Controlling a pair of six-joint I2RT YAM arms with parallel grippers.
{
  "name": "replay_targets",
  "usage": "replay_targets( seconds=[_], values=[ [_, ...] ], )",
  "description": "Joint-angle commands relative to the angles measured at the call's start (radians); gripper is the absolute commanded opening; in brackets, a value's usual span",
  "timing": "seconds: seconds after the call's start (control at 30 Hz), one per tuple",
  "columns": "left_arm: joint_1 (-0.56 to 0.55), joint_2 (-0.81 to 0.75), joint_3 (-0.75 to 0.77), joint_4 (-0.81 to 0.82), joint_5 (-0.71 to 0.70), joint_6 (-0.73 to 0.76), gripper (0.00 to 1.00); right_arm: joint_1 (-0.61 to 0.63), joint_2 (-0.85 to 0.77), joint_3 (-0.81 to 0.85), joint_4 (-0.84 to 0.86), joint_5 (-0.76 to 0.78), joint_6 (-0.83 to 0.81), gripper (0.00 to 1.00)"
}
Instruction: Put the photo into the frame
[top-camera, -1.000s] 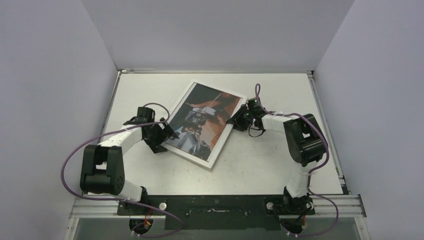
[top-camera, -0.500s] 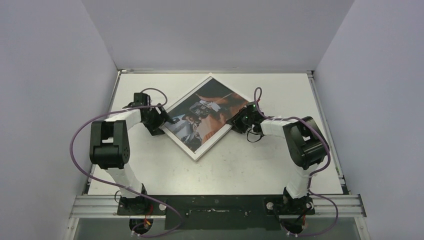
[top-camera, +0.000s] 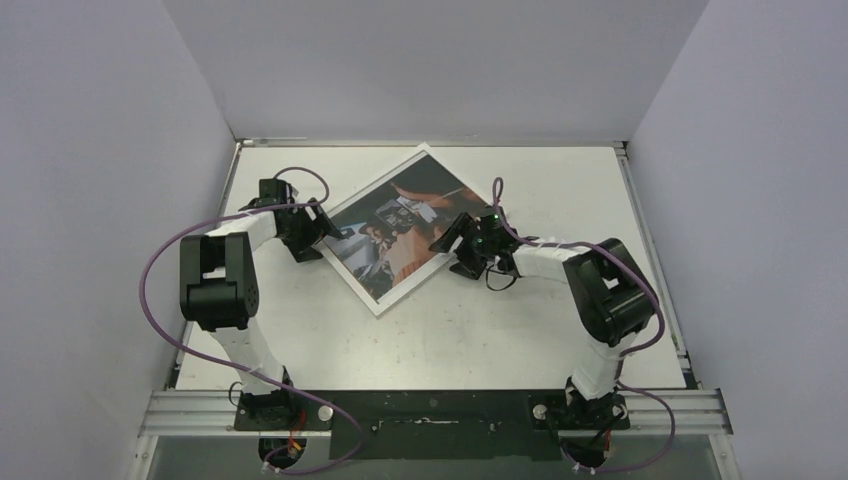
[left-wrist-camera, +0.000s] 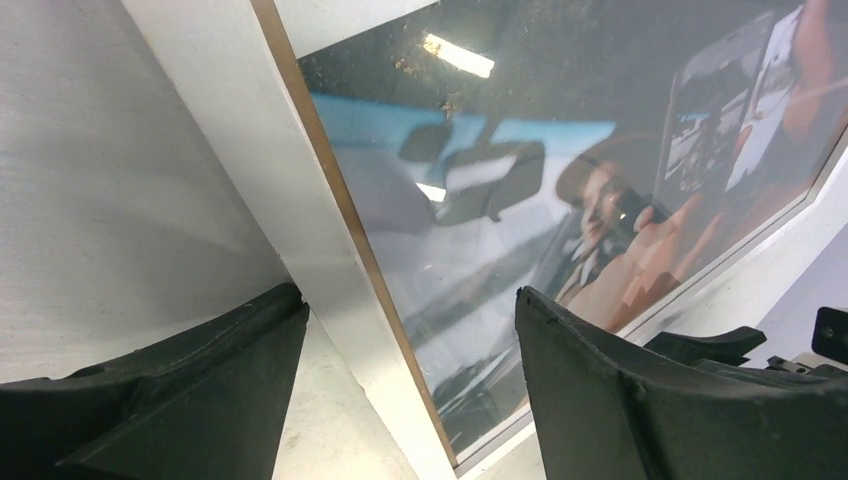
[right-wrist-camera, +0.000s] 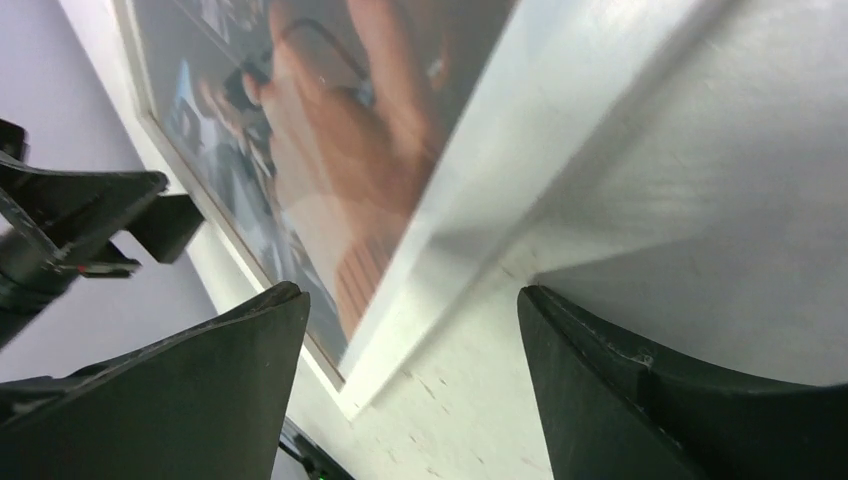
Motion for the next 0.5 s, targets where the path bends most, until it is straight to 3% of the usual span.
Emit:
replay_targets(
  seconds=[0.0, 0.23, 0.47],
  values=[
    [0.011, 0.001, 0.004, -0.004, 0.028, 0.028, 0.75, -0.021, -0.084, -0.037, -0.216, 0.026, -0.067, 0.81],
    [0.020, -0.030, 0.002, -0.027, 0.021, 0.040, 0.77, -0.117, -0.254, 0.100, -0.533, 0.238, -0.245, 0.83],
    [0.035, -0.143, -0.034, -0.012, 0.069, 0.050, 0.89, -0.280, -0.123, 0.358, -0.561, 0.249, -0.476, 0.83]
  ],
)
